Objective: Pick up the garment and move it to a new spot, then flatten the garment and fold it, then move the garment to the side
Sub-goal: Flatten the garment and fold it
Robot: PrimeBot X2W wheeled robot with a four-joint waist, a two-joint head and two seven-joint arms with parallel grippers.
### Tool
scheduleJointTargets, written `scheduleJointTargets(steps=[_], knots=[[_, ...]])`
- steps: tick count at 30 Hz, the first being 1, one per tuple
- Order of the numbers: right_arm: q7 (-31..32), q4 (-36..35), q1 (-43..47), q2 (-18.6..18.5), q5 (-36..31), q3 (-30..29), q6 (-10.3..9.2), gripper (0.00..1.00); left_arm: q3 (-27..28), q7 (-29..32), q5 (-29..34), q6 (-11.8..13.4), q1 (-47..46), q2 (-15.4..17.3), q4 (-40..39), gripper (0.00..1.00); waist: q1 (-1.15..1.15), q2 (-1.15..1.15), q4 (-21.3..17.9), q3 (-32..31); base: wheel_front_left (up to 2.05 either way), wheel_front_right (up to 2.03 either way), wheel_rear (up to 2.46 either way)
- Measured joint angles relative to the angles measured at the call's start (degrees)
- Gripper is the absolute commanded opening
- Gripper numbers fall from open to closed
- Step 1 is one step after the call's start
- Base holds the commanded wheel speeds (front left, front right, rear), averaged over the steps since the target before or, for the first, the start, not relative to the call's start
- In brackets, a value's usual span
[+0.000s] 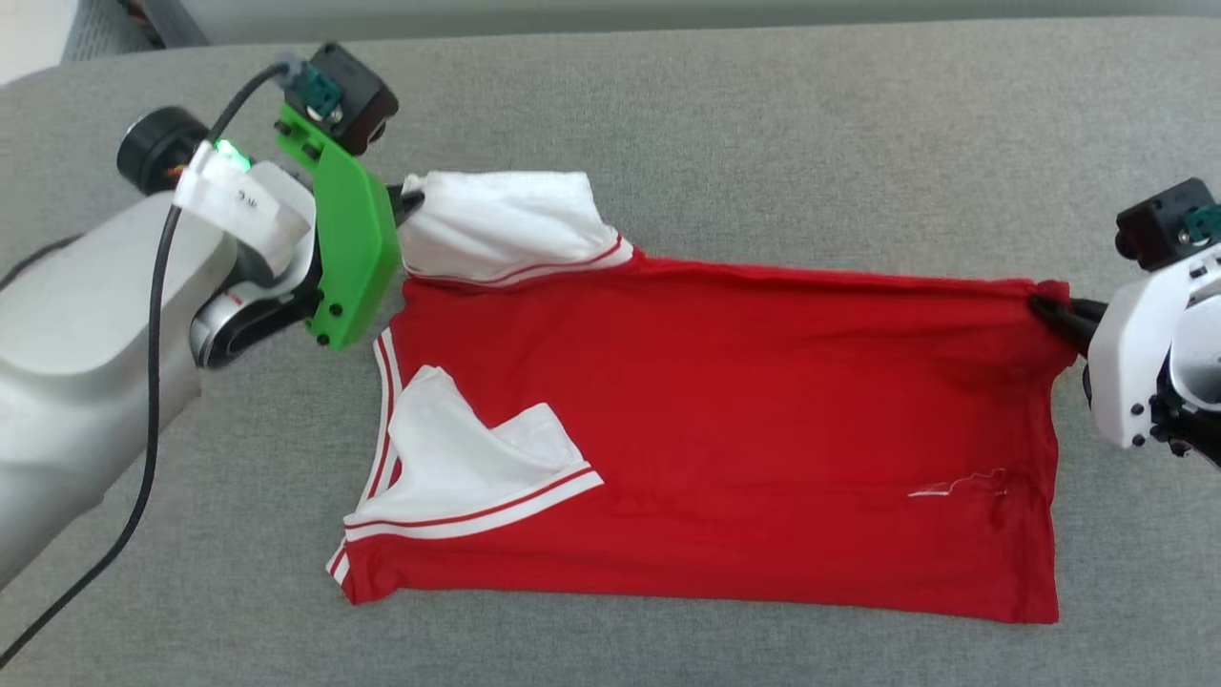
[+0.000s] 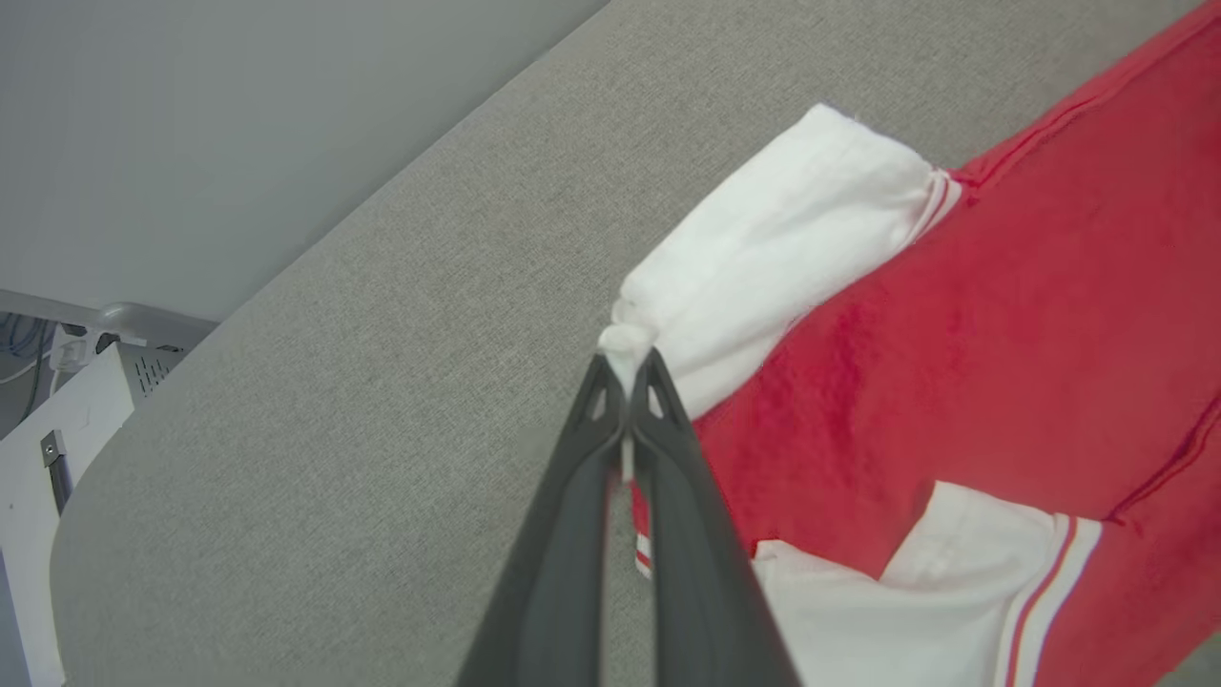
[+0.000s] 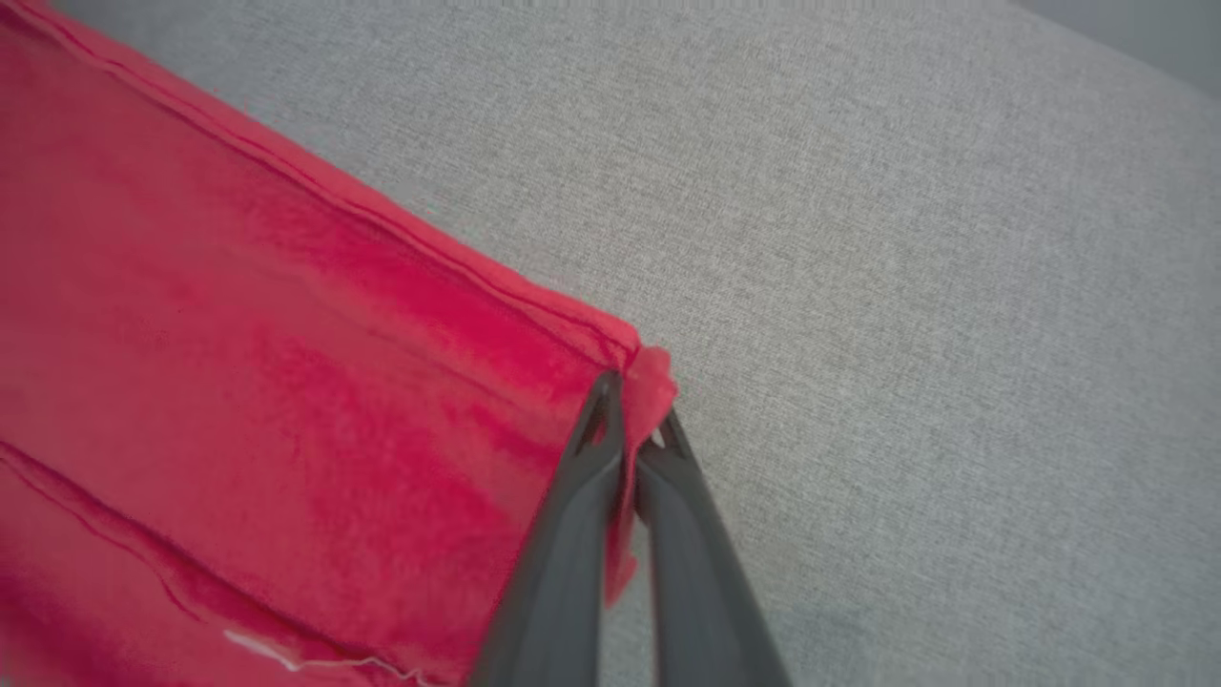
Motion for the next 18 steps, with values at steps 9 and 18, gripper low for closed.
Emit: scheduleJointTargets(steps=[9,18], knots=[[-2.2,-4.6,9.0,-1.0,0.4,-1.8,0.01,0.0,0.0,-1.5,-0.7,1.7,10.7,6.3,-7.8,0.0,0.0,0.0,0.7,-5.5,0.0,0.0,0.0],[-1.7,-10.3,19.2,-2.8,0.5,-5.1,0.03,0.0,-0.1,-1.2,-2.7,6.4,21.1,10.7,-15.0,0.0,-0.01,0.0,1.6,-7.2,0.0,0.0,0.0]])
